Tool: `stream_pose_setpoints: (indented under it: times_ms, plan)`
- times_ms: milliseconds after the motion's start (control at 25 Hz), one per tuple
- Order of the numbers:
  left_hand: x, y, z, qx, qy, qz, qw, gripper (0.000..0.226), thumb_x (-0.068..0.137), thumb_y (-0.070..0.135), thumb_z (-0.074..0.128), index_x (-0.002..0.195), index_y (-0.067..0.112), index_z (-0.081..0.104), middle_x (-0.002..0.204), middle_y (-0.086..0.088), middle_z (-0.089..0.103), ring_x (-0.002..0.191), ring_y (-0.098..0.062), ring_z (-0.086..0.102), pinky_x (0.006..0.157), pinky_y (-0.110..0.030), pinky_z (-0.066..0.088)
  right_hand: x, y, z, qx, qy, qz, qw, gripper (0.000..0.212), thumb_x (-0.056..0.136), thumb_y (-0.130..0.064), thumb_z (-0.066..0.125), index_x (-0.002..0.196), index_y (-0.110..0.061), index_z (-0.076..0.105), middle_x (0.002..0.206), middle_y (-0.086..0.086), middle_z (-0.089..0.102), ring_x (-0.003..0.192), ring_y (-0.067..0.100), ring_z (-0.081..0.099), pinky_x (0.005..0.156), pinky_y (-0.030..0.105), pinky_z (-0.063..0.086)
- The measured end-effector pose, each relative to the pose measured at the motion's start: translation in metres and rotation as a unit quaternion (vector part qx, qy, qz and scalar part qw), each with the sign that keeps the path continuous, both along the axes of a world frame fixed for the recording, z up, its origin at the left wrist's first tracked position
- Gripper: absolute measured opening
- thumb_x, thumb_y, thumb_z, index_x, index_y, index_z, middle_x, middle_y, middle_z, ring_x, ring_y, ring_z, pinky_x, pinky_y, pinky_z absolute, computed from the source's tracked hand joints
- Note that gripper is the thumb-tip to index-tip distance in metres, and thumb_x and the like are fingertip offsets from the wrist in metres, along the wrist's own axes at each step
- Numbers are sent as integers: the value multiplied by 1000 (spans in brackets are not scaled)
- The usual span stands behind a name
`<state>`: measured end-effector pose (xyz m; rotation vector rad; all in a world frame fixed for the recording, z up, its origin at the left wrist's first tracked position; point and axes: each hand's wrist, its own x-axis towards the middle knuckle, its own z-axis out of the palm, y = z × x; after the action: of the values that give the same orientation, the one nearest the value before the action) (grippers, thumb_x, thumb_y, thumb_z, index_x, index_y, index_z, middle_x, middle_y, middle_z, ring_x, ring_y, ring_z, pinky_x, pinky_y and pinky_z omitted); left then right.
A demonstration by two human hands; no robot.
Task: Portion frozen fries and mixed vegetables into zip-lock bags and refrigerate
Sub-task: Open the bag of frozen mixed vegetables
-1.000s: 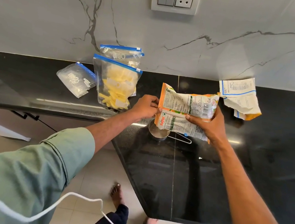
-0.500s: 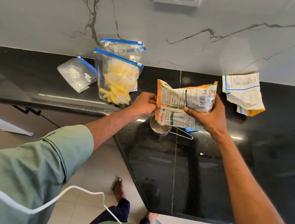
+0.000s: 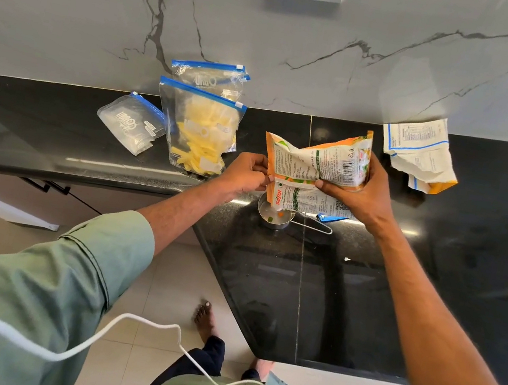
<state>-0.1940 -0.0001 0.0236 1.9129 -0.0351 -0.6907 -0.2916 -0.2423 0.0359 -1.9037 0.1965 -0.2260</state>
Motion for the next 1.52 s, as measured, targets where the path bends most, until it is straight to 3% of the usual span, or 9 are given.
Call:
stream_pose_setpoints:
  times_ms: [120, 280, 600, 760, 880, 1080, 1240, 1360, 1520]
  plan:
    - [-3, 1, 4, -30, 42, 0, 999, 43, 95, -6, 61, 125, 24, 63, 123, 0, 71, 117, -18, 67, 98, -41, 58, 1, 4, 2, -10, -5, 16, 1000, 74, 69, -29, 96, 128, -8, 57, 120, 0, 73, 105, 13, 74, 87, 34, 64]
    - [-3, 1, 7, -113, 119, 46, 985, 34, 101, 0, 47, 115, 23, 68, 114, -2, 75, 114, -21, 69, 100, -45, 53, -2, 12, 1, -13, -30, 15, 999, 72, 71, -30, 97, 127, -9, 57, 121, 2, 73, 108, 16, 74, 87, 41, 65]
    - [0, 2, 10, -85, 49, 48, 994, 29, 100, 8, 50, 109, 23, 73, 107, 2, 78, 106, -17, 73, 102, -45, 55, -1, 16, 2, -6, -36, -2, 999, 73, 72, -33, 96, 127, -7, 58, 122, 3, 74, 108, 17, 74, 86, 45, 65]
    - [-5, 7, 11, -94, 68, 36, 993, 18, 102, 14, 58, 107, 23, 73, 106, 1, 78, 106, -18, 73, 102, -47, 55, -1, 17, 1, -31, -32, 0, 999, 75, 71, -48, 94, 126, -11, 59, 120, 1, 73, 107, 16, 74, 85, 45, 65]
    - [-9, 12, 12, -122, 77, 20, 989, 15, 100, 17, 64, 112, 21, 72, 112, -1, 77, 109, -19, 72, 101, -48, 55, 0, 18, -2, -30, -38, -12, 999, 71, 73, -44, 95, 124, -11, 59, 119, 1, 74, 106, 17, 74, 85, 48, 65]
    - [-15, 4, 14, -118, 79, -42, 989, 27, 107, 18, 51, 131, 23, 60, 123, 2, 71, 119, -16, 65, 102, -42, 52, 0, 28, -2, -34, -41, -12, 999, 70, 69, -50, 94, 118, -14, 60, 114, -2, 74, 103, 15, 74, 83, 45, 65]
    - [-14, -1, 10, -50, -15, 35, 998, 25, 107, 27, 52, 122, 15, 69, 118, -2, 73, 111, -16, 68, 102, -42, 54, 2, 26, 1, -22, -32, -16, 999, 67, 71, -39, 96, 121, -11, 60, 116, 0, 74, 104, 14, 75, 83, 44, 65]
    - [-14, -9, 7, -27, -6, 89, 996, 22, 106, 32, 54, 110, 19, 72, 112, -1, 75, 109, -18, 69, 103, -45, 54, 3, 22, 3, -26, -29, -24, 999, 68, 72, -38, 95, 122, -9, 59, 117, 0, 74, 104, 13, 75, 83, 44, 65]
    - [-18, -7, 9, -62, 19, 55, 996, 26, 107, 26, 53, 118, 13, 72, 117, -4, 74, 106, -11, 67, 84, -27, 52, 1, 21, 8, -49, -40, -26, 998, 70, 70, -52, 93, 118, -14, 60, 114, -2, 74, 102, 13, 74, 82, 44, 65]
